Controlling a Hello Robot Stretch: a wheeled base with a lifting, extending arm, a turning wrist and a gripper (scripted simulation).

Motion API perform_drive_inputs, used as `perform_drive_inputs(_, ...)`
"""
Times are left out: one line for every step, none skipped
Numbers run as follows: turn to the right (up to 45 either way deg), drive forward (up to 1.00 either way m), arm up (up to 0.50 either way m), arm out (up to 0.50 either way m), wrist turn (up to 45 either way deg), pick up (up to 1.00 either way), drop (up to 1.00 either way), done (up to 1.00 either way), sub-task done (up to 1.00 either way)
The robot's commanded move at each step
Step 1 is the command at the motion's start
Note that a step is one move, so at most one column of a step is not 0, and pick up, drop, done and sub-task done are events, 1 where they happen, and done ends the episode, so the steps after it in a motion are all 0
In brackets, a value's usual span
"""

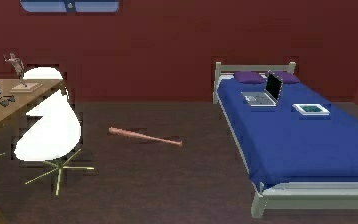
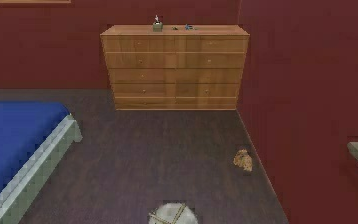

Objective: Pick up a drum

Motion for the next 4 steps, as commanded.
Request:
perform_drive_inputs(0.0, 0.0, 0.1, 0.0, 0.0, 0.0, 0.0, 0.0, 0.0)
perform_drive_inputs(0.0, 0.0, 0.0, 0.16, 0.0, 0.0, 0.0, 0.0, 0.0)
perform_drive_inputs(0.0, 0.0, 0.0, 0.0, 45.0, 0.0, 0.0, 0.0, 0.0)
perform_drive_inputs(0.0, 0.0, 0.0, 0.0, 45.0, 0.0, 0.0, 0.0, 0.0)
